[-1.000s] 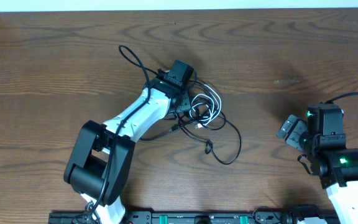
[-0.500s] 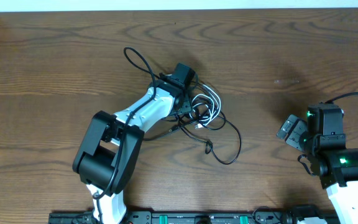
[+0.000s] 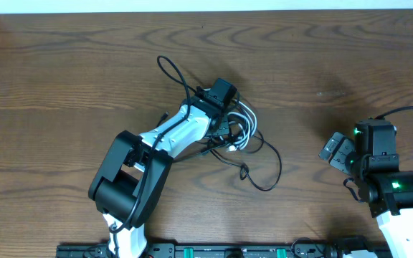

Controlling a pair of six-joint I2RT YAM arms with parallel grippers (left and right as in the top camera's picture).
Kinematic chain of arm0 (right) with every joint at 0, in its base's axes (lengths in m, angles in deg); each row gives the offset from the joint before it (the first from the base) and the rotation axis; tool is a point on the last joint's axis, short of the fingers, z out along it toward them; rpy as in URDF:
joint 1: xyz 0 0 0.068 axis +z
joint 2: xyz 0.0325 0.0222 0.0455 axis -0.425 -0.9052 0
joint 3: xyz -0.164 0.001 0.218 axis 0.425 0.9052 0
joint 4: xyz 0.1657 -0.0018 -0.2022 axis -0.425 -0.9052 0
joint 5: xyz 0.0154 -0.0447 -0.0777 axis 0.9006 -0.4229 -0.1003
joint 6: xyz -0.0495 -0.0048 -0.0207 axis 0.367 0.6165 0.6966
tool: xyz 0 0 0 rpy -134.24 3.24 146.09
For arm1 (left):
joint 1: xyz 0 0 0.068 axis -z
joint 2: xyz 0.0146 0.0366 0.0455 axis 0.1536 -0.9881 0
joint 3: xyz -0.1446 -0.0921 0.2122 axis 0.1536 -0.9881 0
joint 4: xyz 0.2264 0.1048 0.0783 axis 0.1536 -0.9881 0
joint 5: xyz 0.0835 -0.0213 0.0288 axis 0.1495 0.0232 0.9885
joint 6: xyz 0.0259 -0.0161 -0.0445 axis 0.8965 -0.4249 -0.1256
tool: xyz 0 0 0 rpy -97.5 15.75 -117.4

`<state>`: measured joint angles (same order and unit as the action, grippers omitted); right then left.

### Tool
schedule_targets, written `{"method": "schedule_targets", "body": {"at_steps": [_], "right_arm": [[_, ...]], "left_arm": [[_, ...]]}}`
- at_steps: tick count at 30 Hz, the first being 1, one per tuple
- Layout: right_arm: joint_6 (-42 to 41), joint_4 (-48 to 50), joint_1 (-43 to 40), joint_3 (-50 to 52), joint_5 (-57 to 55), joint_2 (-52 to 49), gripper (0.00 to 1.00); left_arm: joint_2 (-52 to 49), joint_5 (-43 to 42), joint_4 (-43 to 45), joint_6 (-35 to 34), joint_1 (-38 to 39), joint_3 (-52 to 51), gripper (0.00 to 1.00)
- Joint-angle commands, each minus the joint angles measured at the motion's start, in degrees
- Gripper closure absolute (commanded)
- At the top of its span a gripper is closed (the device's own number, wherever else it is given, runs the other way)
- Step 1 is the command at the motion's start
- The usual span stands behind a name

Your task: Untangle cables

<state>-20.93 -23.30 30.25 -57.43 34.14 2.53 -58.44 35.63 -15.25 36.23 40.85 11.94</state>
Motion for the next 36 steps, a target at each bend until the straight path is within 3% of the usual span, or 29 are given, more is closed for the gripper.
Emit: {"method": "schedule_targets", "body": {"at_steps": [1, 10, 17, 20, 29, 36], "right_arm": [[-0.1, -0.3, -0.2, -1.0, -0.9, 0.0, 0.01], [4.3, -0.7, -0.2, -1.0, 12.1, 0.0, 0.01], [22.4, 0.3, -0.2, -1.0, 36.8, 0.0, 0.01], [28.1, -0.3, -0.2, -0.9, 44.0, 0.0, 0.08], [28.2, 2.3, 0.0, 2.8, 51.3, 0.0, 0.43], [24.7, 13.6, 1.8, 11.0, 53.2, -0.3, 0.40]], "left_arm": [[-1.5, 0.5, -1.6, 0.6, -0.4, -2.4, 0.92], [6.3, 0.2, -5.7, 3.0, -1.8, -2.1, 0.92], [14.4, -5.9, -5.7, 2.6, -1.8, -2.1, 0.92], [16.0, -7.4, -5.7, 0.3, -1.8, -2.1, 0.92], [16.5, -14.2, -5.1, -0.3, -1.8, -2.1, 0.93], [16.5, -22.9, -1.2, 0.0, -1.8, -2.1, 0.93]]}}
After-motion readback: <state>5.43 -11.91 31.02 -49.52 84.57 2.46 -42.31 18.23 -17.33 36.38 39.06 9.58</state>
